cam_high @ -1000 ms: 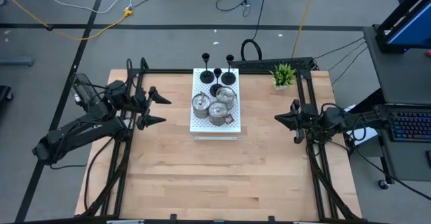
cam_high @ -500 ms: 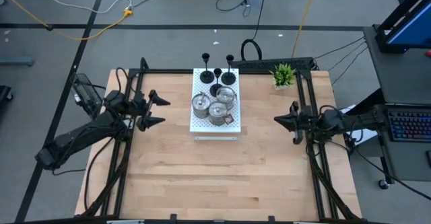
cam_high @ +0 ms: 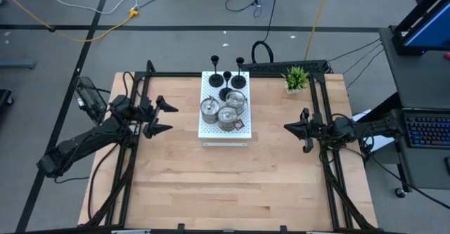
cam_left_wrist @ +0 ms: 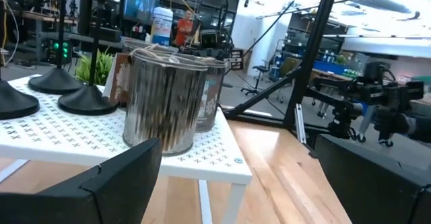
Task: Pick & Place candle stick holders
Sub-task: Return to Home Position
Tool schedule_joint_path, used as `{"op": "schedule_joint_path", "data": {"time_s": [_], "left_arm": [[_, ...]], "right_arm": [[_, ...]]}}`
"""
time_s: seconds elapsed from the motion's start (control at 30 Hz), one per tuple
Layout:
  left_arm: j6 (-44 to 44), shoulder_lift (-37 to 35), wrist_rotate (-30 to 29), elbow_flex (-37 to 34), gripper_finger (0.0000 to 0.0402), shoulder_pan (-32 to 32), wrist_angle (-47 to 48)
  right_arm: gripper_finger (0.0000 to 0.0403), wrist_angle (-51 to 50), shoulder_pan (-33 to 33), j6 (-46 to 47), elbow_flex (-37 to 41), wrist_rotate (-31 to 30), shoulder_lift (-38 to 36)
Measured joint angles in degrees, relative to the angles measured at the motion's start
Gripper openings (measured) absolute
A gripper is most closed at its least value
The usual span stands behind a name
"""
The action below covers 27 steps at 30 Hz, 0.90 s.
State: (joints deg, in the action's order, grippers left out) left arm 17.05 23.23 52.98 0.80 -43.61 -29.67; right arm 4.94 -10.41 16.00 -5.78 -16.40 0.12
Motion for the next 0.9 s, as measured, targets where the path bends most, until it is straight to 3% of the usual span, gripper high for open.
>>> {"op": "schedule_joint_path", "data": {"time_s": [0.13,0.33,0.57,0.7,0.9], "left_arm": [[2.26,0.01,-2.02,0.00,0.0399,3.37,-2.36],[7.24,0.01,-6.82,0.04,0.0399,13.20,-7.50],[6.50,-0.21,-10.28,0.56,0.0399,19.90,-4.12],[4.46,-1.40,-7.42,4.14,0.0399,19.11,4.69],[-6.17,-7.49,-8.41,11.15,0.0399,17.20,29.41]], "right_arm": [[0.0000,0.08,-0.02,-0.11,0.00,-0.07,0.00],[0.0000,0.40,-0.02,-0.10,0.00,-0.54,0.00],[0.0000,0.40,-0.02,0.95,0.00,-1.66,0.00],[0.0000,0.40,-0.02,1.30,0.00,-1.60,0.00],[0.0000,0.40,-0.02,1.30,0.00,-1.55,0.00]]}}
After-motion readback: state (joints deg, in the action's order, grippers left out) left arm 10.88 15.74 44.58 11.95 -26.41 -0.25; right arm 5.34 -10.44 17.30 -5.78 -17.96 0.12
